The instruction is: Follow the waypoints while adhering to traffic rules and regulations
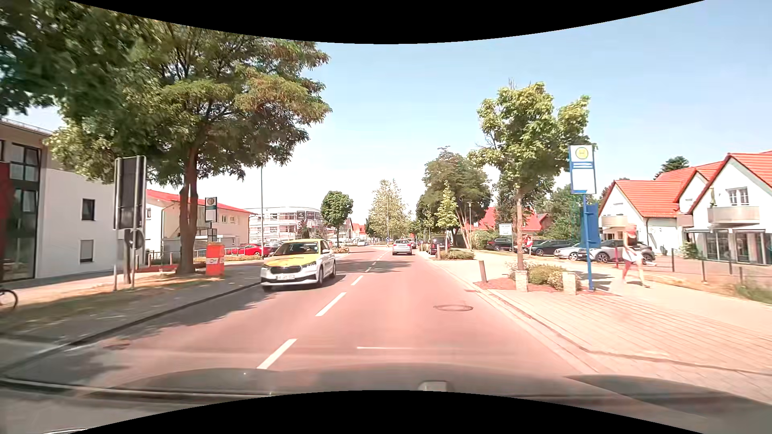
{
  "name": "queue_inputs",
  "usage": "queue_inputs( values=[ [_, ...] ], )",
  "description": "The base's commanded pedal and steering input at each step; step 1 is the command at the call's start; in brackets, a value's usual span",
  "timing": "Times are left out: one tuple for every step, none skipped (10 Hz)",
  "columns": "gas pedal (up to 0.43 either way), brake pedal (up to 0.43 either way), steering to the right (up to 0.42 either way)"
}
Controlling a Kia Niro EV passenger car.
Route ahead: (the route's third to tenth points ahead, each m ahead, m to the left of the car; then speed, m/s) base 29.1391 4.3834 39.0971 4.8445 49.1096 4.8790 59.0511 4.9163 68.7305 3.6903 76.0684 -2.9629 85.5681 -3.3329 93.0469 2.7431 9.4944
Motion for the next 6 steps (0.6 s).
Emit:
queue_inputs(
  values=[
    [0.11,0.0,-0.008],
    [0.11,0.0,-0.008],
    [0.11,0.0,-0.009],
    [0.11,0.0,-0.008],
    [0.11,0.0,-0.008],
    [0.11,0.0,-0.008]
  ],
)
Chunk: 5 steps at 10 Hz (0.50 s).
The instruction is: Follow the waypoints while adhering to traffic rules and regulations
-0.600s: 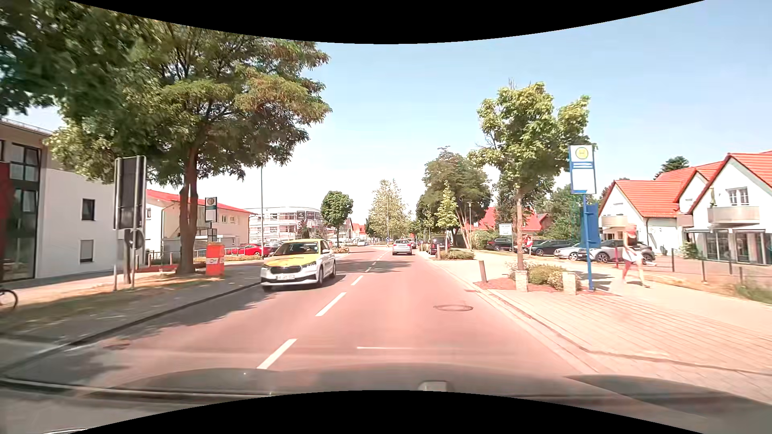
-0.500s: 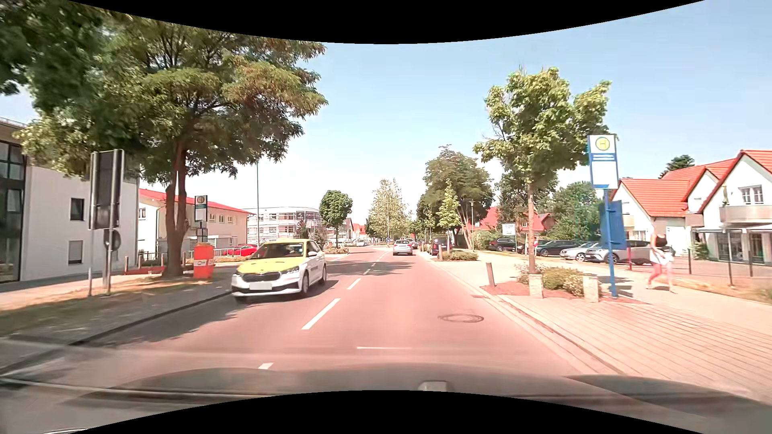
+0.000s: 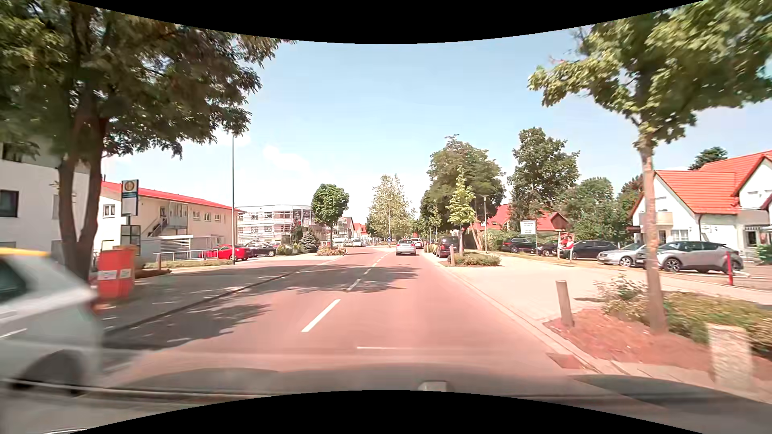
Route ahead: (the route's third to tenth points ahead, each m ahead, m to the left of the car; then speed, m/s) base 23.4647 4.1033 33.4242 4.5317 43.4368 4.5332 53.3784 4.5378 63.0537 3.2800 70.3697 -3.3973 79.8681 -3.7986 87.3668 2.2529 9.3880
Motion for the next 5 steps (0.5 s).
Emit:
queue_inputs(
  values=[
    [0.11,0.0,-0.008],
    [0.087,0.0,-0.007],
    [0.098,0.0,-0.004],
    [0.098,0.0,-0.004],
    [0.087,0.0,-0.004]
  ],
)
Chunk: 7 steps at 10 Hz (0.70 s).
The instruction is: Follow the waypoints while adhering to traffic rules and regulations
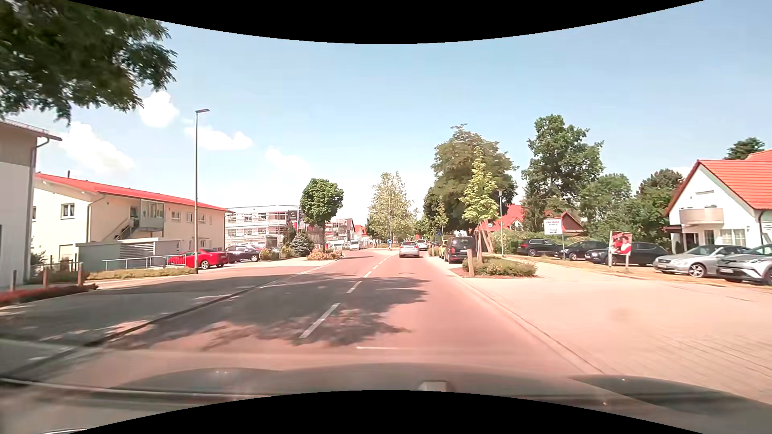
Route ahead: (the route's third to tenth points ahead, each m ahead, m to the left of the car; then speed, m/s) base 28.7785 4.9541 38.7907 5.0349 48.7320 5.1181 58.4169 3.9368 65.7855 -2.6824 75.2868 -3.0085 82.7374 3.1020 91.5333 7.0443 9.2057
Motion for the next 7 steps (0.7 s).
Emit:
queue_inputs(
  values=[
    [0.079,0.0,-0.004],
    [0.079,0.0,-0.003],
    [0.079,0.0,-0.003],
    [0.079,0.0,-0.003],
    [0.079,0.0,-0.004],
    [0.079,0.0,-0.003],
    [0.079,0.0,-0.003]
  ],
)
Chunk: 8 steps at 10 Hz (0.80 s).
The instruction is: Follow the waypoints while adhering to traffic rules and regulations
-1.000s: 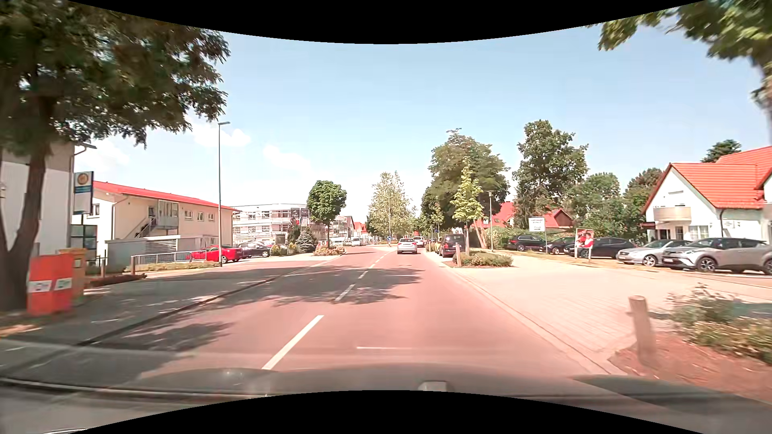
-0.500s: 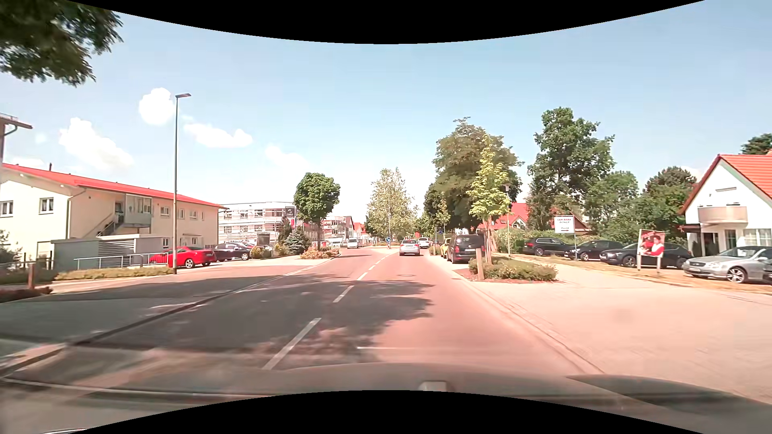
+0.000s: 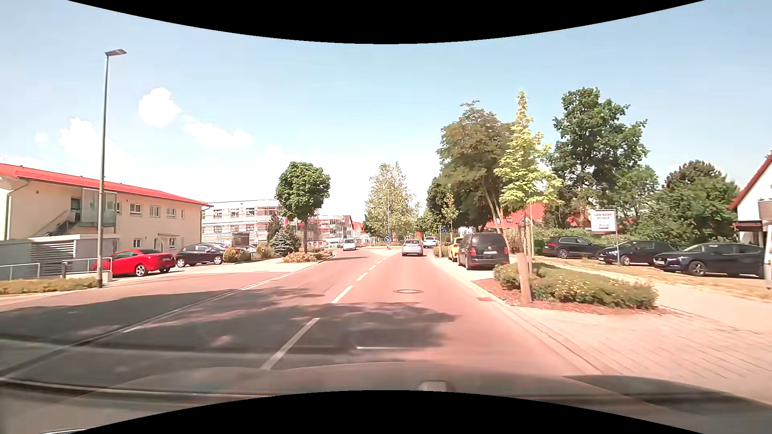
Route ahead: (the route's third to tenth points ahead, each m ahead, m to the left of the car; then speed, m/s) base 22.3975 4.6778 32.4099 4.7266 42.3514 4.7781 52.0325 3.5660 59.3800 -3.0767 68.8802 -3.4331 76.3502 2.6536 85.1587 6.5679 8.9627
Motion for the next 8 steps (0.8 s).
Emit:
queue_inputs(
  values=[
    [0.079,0.0,-0.003],
    [0.079,0.0,-0.003],
    [0.079,0.0,-0.003],
    [0.079,0.0,-0.003],
    [0.079,0.0,-0.003],
    [0.059,0.0,-0.003],
    [0.0,0.0,-0.003],
    [0.0,0.0,-0.003]
  ],
)
